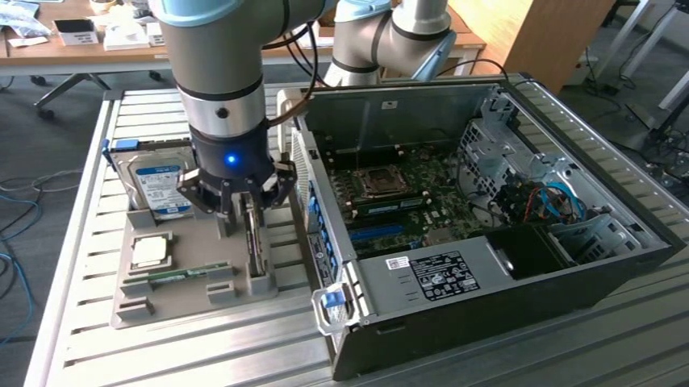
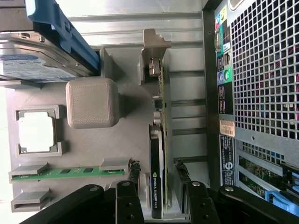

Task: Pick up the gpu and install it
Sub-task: 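Pick up the gpu and move the gpu toward the slot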

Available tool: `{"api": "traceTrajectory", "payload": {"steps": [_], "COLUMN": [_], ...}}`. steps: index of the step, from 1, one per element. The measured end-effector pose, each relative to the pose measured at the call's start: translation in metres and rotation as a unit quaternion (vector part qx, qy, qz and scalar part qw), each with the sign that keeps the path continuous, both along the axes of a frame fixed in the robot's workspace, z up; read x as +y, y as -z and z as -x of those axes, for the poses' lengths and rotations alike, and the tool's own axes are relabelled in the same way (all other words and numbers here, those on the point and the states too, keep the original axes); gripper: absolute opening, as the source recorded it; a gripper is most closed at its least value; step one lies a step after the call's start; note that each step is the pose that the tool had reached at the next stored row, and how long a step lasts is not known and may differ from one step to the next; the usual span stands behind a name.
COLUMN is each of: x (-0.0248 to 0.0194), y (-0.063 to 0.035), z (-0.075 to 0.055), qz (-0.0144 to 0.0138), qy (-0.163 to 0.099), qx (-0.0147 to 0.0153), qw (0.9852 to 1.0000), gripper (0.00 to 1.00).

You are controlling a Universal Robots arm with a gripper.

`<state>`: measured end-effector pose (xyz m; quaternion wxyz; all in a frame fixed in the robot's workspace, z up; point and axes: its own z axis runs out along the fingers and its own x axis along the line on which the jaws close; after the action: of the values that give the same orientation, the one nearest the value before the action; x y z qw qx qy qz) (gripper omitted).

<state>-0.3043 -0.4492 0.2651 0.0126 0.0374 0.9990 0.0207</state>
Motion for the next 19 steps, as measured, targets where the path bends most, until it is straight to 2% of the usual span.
{"api": "traceTrajectory", "payload": {"steps": [10,19], "x": [0.0000,0.0001], "y": [0.0105,0.0139], "z": [0.000,-0.001], "qz": [0.0000,0.0001], "qy": [0.000,0.000], "qx": [0.0000,0.0001], "qw": [1.0000,1.0000], "gripper": [0.43,0.43]}}
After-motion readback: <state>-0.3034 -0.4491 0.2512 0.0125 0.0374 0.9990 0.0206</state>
